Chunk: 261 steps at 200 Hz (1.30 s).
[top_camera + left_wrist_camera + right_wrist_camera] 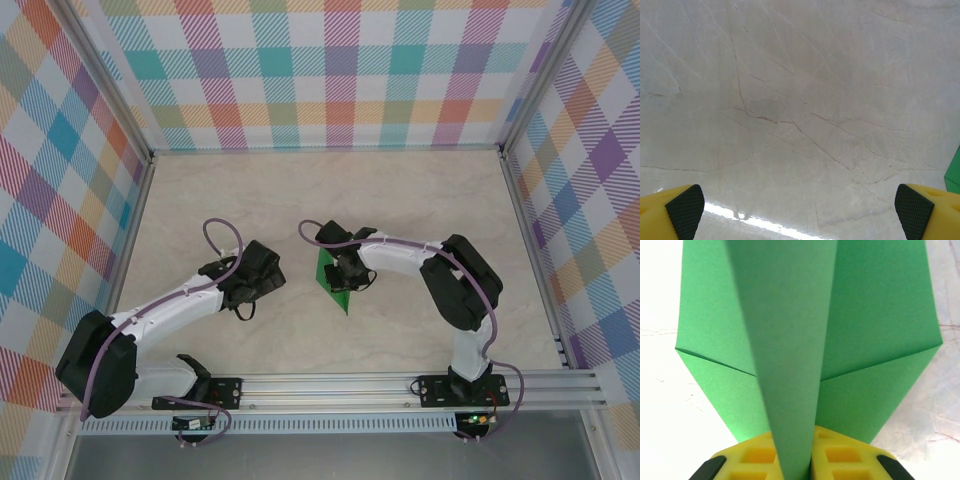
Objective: Fold a paper plane with a square sheet of paper (pick it up from the middle)
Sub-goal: Move the paper plane to the center of the table.
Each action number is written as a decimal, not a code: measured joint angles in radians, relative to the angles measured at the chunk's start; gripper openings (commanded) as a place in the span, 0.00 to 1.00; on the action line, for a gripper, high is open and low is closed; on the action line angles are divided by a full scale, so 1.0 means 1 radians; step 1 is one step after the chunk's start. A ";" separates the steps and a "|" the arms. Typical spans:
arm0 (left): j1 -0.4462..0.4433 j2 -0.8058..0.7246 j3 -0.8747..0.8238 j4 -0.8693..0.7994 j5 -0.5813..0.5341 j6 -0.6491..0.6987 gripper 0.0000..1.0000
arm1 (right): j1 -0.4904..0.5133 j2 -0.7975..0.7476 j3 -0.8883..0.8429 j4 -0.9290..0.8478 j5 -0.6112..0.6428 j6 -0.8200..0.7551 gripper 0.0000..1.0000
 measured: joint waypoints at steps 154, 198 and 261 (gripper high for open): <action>0.000 0.001 0.020 -0.055 -0.026 0.005 1.00 | -0.212 0.090 0.248 0.014 0.044 -0.086 0.11; 0.000 0.017 0.026 -0.060 -0.026 0.008 1.00 | -0.237 0.191 0.288 0.003 0.044 -0.100 0.15; 0.000 0.043 0.040 -0.062 -0.026 0.023 1.00 | -0.239 0.208 0.301 -0.005 0.044 -0.078 0.19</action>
